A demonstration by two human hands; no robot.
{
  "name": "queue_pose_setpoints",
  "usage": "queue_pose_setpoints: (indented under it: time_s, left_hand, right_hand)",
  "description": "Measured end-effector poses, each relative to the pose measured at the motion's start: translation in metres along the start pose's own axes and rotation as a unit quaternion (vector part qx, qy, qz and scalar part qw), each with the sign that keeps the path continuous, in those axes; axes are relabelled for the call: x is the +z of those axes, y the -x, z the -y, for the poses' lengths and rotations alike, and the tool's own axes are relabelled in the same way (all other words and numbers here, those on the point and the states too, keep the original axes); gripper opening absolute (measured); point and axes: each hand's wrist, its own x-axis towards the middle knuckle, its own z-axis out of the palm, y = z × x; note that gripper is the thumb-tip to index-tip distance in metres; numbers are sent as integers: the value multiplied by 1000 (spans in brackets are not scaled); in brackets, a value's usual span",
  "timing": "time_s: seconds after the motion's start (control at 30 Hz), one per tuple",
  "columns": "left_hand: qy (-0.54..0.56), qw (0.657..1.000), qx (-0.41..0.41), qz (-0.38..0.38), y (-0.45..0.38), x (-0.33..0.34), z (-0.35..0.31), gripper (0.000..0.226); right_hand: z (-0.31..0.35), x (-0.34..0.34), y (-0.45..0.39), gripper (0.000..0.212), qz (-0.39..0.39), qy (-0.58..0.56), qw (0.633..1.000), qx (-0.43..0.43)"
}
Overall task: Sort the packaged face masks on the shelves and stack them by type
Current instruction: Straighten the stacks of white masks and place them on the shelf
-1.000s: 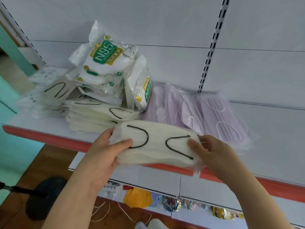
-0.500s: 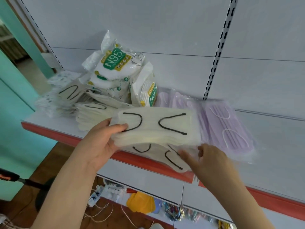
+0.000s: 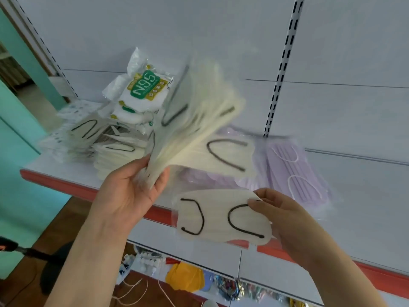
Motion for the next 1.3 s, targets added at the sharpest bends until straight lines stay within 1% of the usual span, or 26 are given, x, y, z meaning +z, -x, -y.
queue_pose_setpoints:
  time_s: [0.07,0.1,0.13,0.2,0.23,0.27,0.33,0.37,0.4,0.47,0.5,0.53,0.57,0.6,0.63,0.67,0.73,0.77,0.83,0.9,1.03,1.07,1.13,1.17,1.23,1.3]
  left_hand:
    - [10,998,-19,61,-1,6,9,59]
    - [-16,996,-28,79,-1,10,15,59]
    - [-67,994,-28,83,-2,13,23,55]
    - [-206,978,6,39,-5,17,39,51]
    - [-265,964,26,16,-8,19,45,51]
    - [-306,951,40,-1,-11,17,50,50]
    - [-382,922,57,-16,-19,14,58,38]
    - [-426,902,71,-21,-23,12,62,31]
    - [-464,881,88,-29,-25,13,64,26]
    - [-506,854,113,-46,-28,12,67,17]
    - [-516,846,125,-50,-29,11,68,14]
    - [-526,838,134,-52,-30,10,69,14]
    - [-535,832,137,-46,-30,8,70,17]
    - [-541,830,130,-34,-29,6,72,22]
    - [-540,834,115,-20,-28,5,72,29]
    - [-530,842,100,-9,-27,3,73,39]
    - [-507,858,81,32,-25,-3,72,52]
    - [-506,858,76,52,-23,-5,70,53]
    - [-527,843,68,81,-22,-9,67,66]
    - [-558,824,58,79,-22,-12,67,74]
    - [-633,768,50,83,-24,-18,69,63]
    - [-639,763,52,86,-25,-19,71,58]
    - [-637,764,66,81,-25,-18,74,45]
    - [-631,768,81,74,-25,-17,75,44]
    - [-627,770,88,79,-24,-17,76,50]
    - [-640,757,79,102,-24,-19,76,64]
  right_hand:
    - [3,-2,1,13,45,-99,994,30]
    - [5,-3,0,19,55,-135,989,34]
    - [9,-7,-1,26,63,-169,983,22]
    - [16,-22,-7,51,83,-225,970,-40]
    - [21,-28,-8,61,102,-226,966,-68]
    - [26,-32,-9,61,118,-212,966,-91]
    - [32,-40,-12,37,150,-207,958,-127]
    - [35,-43,-13,34,149,-218,955,-137]
    - [40,-44,-12,40,158,-237,949,-135]
    - [43,-50,-9,71,198,-246,941,-123]
    - [42,-54,-7,81,213,-222,942,-135]
    - [41,-56,-6,82,218,-175,946,-164]
    - [39,-57,-4,74,206,-110,953,-193]
    - [38,-56,-3,61,189,-52,958,-210]
    - [37,-55,-3,53,162,-10,962,-219]
    - [34,-55,-3,50,132,19,964,-229]
    - [27,-59,-4,46,99,44,962,-251]
    - [24,-61,-2,44,88,43,962,-257]
    - [20,-67,1,42,68,37,965,-252]
    - [16,-75,3,42,73,63,967,-237]
    - [8,-83,8,46,57,177,964,-192]
    - [5,-83,8,47,40,192,963,-182]
    - [2,-83,8,43,0,211,961,-181]
    - [3,-83,8,41,-18,217,957,-191]
    - [6,-84,9,44,-18,225,952,-208]
    - [6,-85,12,61,13,240,950,-201]
